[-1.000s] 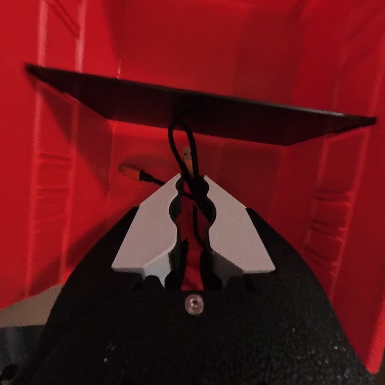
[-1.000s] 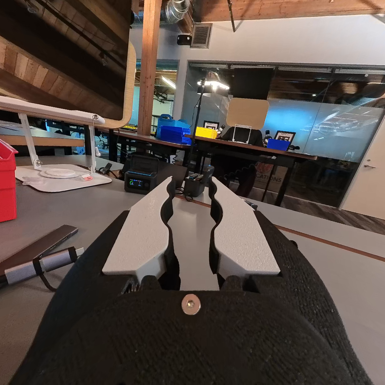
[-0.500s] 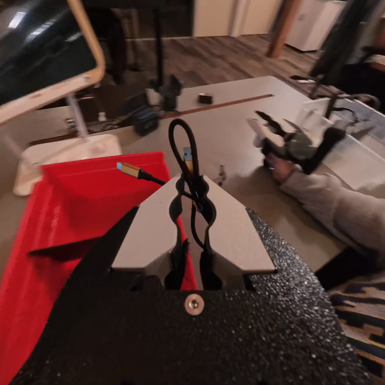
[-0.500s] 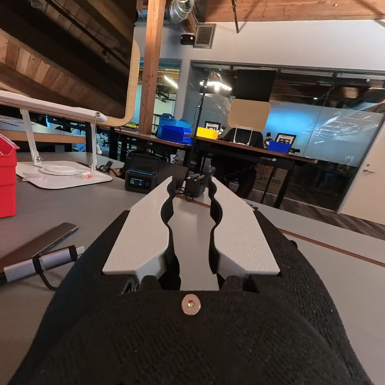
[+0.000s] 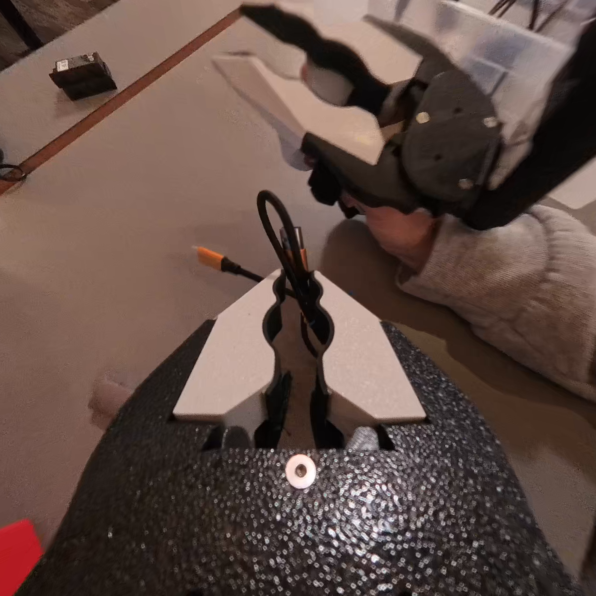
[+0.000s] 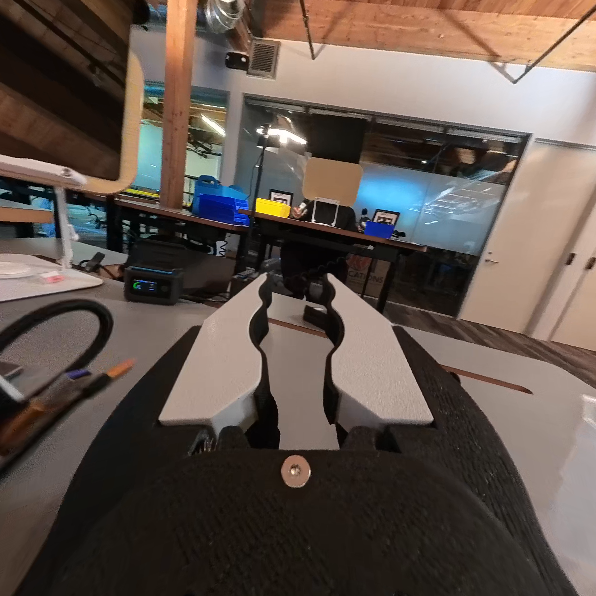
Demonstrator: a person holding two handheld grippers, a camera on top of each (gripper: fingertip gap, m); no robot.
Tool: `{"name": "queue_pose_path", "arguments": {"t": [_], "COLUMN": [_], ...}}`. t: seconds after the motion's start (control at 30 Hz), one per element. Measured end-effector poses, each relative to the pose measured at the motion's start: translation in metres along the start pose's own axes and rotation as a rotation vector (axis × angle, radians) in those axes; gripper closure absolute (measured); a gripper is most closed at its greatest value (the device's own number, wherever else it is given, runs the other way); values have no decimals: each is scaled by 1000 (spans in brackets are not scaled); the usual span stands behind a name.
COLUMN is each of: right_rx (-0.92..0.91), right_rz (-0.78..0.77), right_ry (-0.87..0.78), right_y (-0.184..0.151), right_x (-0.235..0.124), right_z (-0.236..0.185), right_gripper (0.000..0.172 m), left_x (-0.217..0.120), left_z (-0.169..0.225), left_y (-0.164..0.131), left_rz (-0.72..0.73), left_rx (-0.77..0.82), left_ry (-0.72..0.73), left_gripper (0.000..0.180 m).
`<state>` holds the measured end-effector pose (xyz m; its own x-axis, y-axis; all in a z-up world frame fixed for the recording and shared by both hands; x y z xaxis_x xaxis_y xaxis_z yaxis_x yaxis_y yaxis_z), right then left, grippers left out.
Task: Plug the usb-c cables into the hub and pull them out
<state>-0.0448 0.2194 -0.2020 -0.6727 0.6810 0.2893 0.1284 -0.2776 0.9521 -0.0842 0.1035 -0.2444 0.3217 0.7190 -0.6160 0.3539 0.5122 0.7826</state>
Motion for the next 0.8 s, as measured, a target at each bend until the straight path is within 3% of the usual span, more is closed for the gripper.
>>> {"name": "queue_pose_path", "arguments": {"t": [0.07,0.13,0.2,0.37,0.43,0.6,0.8], "right_rx": [7,9,12,-6,37,-41,-130], "right_rz": [1,5,4,-1,-7,-25,-12], "right_ry": [-32,-54,-66,-44,2,99,254], "right_y": [0,1,0,-1,-2,-7,0], "right_x": [-1,-1,-2,-2,0,2,-23], "right_z": [11,18,23,16,4,-24,-60], "right_gripper": [143,143,143,143,143,144,146], "left_x": [19,28,24,-6,-10,-15,-28], "left_z": [-9,-26,-51,-99,-108,-109,-106], "left_y": [-1,1,8,-4,-15,-16,-9], "left_rz": [-10,9,95,372,373,392,494], "left_rx": [-2,-3,32,9,-78,-41,27], "left_ry": [1,61,164,303,300,310,314], "left_gripper": [171,137,124,121,111,122,138]}}
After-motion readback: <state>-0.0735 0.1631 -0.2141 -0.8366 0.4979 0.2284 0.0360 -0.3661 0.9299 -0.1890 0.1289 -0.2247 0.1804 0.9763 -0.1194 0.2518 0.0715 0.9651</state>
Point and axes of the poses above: each gripper's, where its closed fingertips meet, x out along the fingers, y out of its top, z = x × y across the jaws, the point moved 3 cm from there along -x, back along the fingers, and after that the axes turned 6 degrees about x, right-handed, at the moved point
